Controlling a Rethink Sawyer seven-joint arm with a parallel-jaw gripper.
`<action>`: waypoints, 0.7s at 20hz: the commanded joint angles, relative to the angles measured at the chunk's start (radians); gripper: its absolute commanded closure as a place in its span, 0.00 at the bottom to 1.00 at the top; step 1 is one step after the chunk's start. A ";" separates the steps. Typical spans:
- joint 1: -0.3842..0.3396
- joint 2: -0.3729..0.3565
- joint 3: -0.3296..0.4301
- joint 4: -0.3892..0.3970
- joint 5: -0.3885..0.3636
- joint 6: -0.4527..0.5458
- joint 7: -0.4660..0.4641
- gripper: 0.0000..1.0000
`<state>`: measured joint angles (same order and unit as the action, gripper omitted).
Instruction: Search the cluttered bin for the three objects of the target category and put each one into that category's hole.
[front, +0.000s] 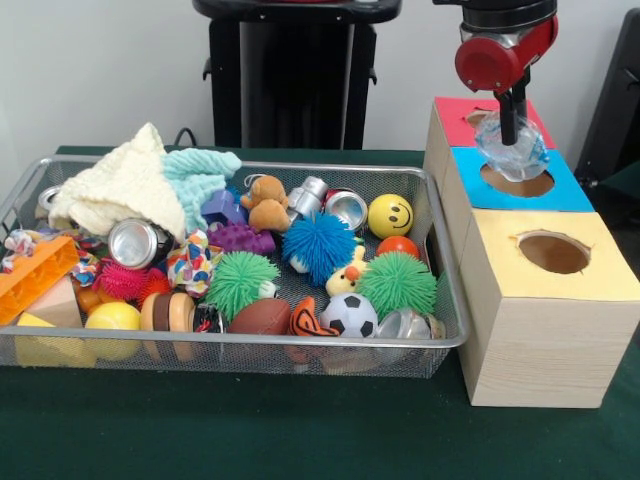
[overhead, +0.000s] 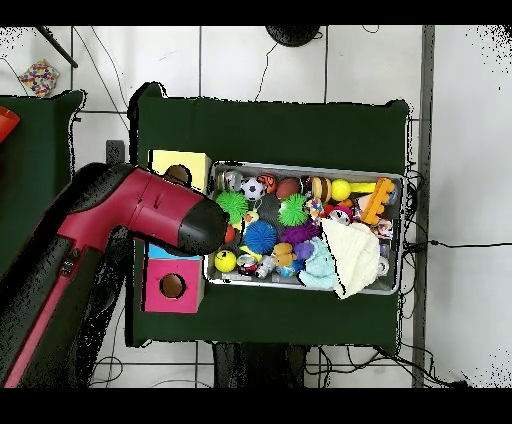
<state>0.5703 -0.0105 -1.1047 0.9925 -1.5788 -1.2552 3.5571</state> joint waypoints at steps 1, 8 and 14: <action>-0.001 0.029 0.101 0.032 0.020 -0.032 0.354 1.00; 0.003 0.034 0.111 0.041 0.026 -0.029 0.353 1.00; 0.006 0.040 0.115 0.046 0.028 -0.024 0.350 1.00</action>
<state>0.5774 -0.0085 -1.1047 0.9930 -1.5788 -1.2552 3.5571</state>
